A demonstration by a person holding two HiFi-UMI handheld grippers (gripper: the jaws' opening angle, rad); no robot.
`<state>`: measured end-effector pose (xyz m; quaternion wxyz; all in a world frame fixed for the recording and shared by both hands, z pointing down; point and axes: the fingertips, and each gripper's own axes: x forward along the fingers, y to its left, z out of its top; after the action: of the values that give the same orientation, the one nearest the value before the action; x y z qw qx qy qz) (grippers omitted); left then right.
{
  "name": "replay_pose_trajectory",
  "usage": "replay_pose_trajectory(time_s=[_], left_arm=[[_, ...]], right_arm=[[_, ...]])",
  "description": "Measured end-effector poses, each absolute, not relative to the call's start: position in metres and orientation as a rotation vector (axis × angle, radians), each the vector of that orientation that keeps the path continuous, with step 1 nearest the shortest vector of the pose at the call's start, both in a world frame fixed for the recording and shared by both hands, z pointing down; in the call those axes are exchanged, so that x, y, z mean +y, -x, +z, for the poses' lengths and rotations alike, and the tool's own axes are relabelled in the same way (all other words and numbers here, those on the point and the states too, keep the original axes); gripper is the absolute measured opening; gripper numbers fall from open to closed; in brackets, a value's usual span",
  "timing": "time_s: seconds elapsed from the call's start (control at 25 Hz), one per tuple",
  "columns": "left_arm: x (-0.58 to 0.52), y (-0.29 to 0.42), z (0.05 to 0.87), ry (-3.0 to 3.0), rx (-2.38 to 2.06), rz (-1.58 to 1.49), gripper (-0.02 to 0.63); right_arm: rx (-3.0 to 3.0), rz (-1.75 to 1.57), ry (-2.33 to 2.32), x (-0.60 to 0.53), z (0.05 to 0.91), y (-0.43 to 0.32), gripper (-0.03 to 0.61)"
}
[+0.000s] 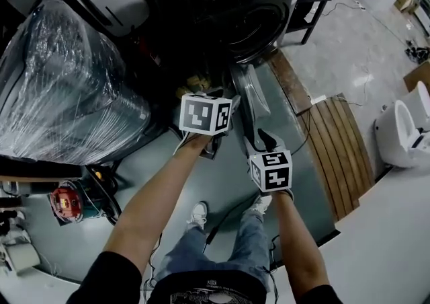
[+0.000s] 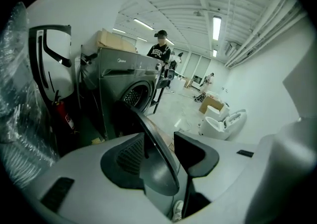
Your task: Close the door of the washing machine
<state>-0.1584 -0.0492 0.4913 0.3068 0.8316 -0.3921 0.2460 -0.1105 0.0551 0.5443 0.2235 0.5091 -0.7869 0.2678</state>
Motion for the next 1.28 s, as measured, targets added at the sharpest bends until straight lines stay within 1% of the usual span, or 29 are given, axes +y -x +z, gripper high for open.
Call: replay_pose_trajectory(time_s=[0.24,0.6,0.72,0.76,0.84,1.28], left_arm=[[-0.065,0.164,0.518,-2.117,-1.077,0.659,0.19],[-0.081,0.154,0.547,-2.02,-1.059,0.551,0.19],[-0.089,0.152,0.552,-1.982,-1.062,0.487,0.19],[-0.09,0.151,0.553,-1.971,-1.069,0.483,0.19],[-0.091,0.149,0.554,-1.95,-1.089,0.495,0.189],[-0.098,0.138,0.559,-1.862,-1.149,0.413,0.176]], right_arm=[[-2.149,0.742,-1.349,0.045,0.58,0.116,0.186],[-2.111,0.754,-1.311,0.037,0.618,0.126,0.182],[-2.105,0.772,-1.321,0.034,0.626,0.13,0.136],[-2.1,0.767,-1.329,0.033,0.628,0.131,0.127],[-2.091,0.751,-1.345,0.034,0.63,0.128,0.09],[-2.136,0.753,-1.25,0.029,0.634,0.109,0.091]])
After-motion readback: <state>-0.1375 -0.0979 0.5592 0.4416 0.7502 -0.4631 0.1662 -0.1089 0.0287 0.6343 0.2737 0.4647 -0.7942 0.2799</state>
